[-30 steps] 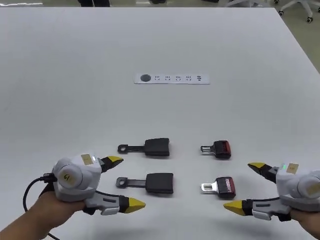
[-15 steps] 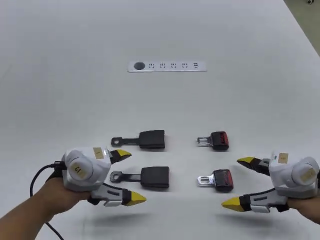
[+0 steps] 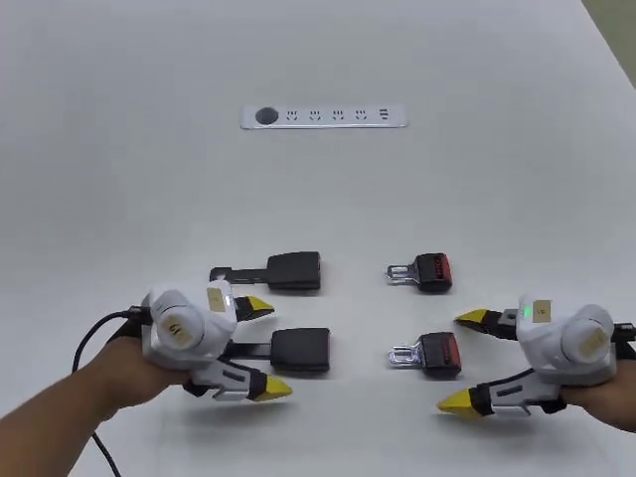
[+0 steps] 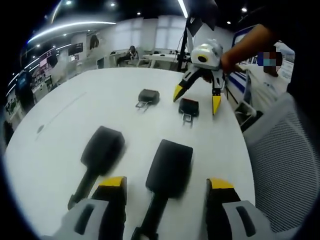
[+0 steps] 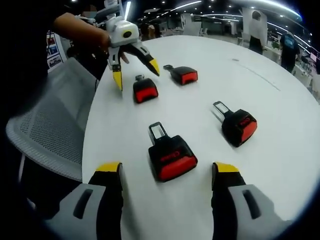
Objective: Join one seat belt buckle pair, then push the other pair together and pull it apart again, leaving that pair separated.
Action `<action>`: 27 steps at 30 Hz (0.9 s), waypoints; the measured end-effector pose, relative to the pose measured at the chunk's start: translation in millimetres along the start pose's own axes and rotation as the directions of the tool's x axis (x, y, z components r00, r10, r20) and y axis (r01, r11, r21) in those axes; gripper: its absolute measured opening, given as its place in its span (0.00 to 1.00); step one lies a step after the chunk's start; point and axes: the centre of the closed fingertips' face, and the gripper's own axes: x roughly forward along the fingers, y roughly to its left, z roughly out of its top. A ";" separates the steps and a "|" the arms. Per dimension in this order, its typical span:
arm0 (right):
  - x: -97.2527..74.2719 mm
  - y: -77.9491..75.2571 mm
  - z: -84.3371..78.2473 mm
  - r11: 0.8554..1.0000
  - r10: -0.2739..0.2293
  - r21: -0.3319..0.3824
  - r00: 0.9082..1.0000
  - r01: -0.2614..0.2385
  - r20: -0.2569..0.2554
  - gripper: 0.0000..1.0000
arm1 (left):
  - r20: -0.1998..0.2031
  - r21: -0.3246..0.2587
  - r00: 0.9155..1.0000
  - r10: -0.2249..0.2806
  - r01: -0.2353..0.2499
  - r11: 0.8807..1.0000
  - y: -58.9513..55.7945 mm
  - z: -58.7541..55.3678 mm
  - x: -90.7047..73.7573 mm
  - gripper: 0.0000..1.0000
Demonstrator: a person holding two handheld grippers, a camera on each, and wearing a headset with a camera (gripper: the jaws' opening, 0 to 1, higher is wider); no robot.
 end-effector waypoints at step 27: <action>11.2 -10.1 1.2 0.988 0.012 -0.151 0.999 -0.020 -0.053 0.36 | -0.069 0.184 0.996 -0.052 0.064 0.981 8.0 -12.1 16.9 0.34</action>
